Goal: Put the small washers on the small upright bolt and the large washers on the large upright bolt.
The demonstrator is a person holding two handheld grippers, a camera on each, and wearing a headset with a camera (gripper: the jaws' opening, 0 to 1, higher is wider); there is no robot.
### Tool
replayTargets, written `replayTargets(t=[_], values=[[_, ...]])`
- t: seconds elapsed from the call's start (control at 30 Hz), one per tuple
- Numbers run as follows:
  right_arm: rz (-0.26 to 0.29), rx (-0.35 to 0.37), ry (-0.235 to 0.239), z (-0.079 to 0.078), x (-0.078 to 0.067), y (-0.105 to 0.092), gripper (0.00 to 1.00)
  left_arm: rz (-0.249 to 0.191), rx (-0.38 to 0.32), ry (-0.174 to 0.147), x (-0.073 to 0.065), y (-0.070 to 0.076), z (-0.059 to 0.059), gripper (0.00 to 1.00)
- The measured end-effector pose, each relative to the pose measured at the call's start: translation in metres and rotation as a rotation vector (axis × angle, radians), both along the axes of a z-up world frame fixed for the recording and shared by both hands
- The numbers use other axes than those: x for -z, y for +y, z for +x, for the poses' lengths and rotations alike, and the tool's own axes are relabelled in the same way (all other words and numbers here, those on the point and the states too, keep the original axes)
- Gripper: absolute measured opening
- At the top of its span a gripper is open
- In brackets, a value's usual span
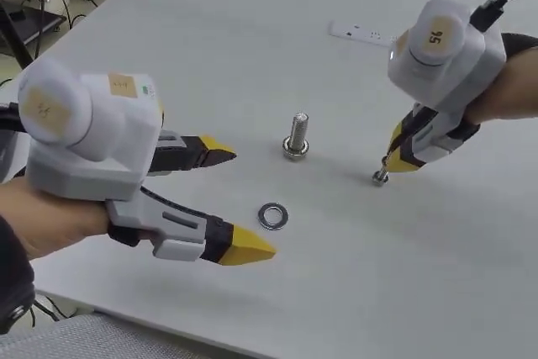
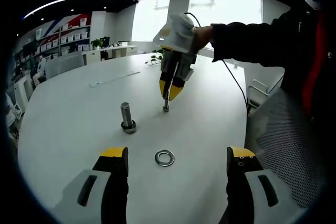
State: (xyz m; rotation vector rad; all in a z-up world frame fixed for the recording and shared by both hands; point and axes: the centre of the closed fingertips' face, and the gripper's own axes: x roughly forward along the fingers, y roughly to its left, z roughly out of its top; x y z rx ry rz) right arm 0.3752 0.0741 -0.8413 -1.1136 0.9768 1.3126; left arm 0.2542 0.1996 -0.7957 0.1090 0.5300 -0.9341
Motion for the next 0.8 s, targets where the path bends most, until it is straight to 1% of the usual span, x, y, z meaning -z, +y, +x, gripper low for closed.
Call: replayTargets(t=[0.17, 0.27, 0.53, 0.63, 0.7, 0.8], values=[[-0.008, -0.001, 0.006, 0.0, 0.009, 0.001, 0.13, 0.001, -0.001, 0.003, 0.001, 0.001, 0.0, 0.76], [-0.005, 0.002, 0.013, -0.001, 0.01, 0.002, 0.13, 0.001, -0.001, 0.005, 0.001, 0.001, 0.0, 0.76], [-0.008, -0.002, 0.014, -0.002, 0.016, 0.002, 0.13, 0.002, -0.004, 0.008, 0.002, 0.003, 0.0, 0.76], [-0.012, -0.003, 0.017, -0.005, 0.018, 0.001, 0.13, 0.004, -0.003, 0.01, 0.002, 0.003, 0.0, 0.76], [-0.014, -0.002, 0.02, -0.003, 0.02, 0.001, 0.13, 0.005, -0.003, 0.011, 0.003, 0.003, 0.0, 0.76], [-0.012, -0.001, 0.021, -0.003, 0.019, 0.001, 0.14, 0.004, -0.004, 0.011, 0.003, 0.003, 0.0, 0.76]])
